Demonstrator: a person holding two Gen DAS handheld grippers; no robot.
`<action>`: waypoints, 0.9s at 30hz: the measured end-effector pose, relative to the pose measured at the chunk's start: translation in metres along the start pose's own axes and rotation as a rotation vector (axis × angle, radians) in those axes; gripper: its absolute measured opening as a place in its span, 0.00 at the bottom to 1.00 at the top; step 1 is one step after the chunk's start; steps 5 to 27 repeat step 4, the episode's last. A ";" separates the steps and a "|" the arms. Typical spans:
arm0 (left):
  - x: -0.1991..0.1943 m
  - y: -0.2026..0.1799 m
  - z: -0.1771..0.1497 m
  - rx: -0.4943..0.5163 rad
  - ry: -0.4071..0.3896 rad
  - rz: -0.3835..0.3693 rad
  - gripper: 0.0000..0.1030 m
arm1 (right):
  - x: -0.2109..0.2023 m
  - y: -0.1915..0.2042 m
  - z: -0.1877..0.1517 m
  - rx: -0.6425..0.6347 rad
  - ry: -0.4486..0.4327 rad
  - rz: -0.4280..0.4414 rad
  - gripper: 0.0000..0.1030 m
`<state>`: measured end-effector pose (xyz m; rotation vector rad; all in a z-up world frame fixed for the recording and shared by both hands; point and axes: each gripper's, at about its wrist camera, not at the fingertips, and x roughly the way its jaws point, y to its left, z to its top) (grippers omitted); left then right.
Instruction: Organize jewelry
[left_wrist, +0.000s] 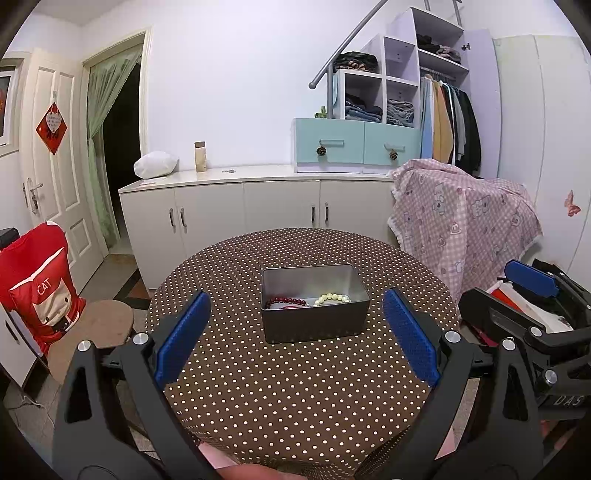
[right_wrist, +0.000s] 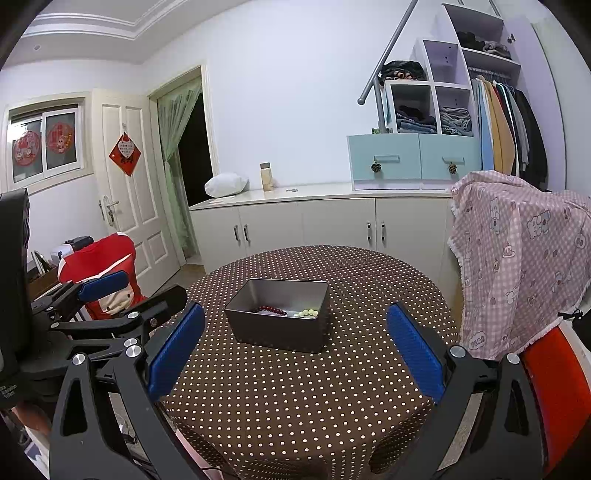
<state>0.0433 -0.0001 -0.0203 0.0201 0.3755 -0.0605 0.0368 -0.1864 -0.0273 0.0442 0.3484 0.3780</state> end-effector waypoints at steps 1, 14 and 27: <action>0.000 0.000 0.000 0.000 0.000 0.000 0.90 | 0.000 0.000 0.000 0.001 0.000 0.000 0.92; 0.001 0.000 -0.001 -0.001 0.003 0.003 0.90 | 0.000 0.000 0.000 0.003 0.002 0.002 0.92; 0.001 0.000 -0.001 -0.001 0.003 0.003 0.90 | 0.000 0.000 0.000 0.003 0.002 0.002 0.92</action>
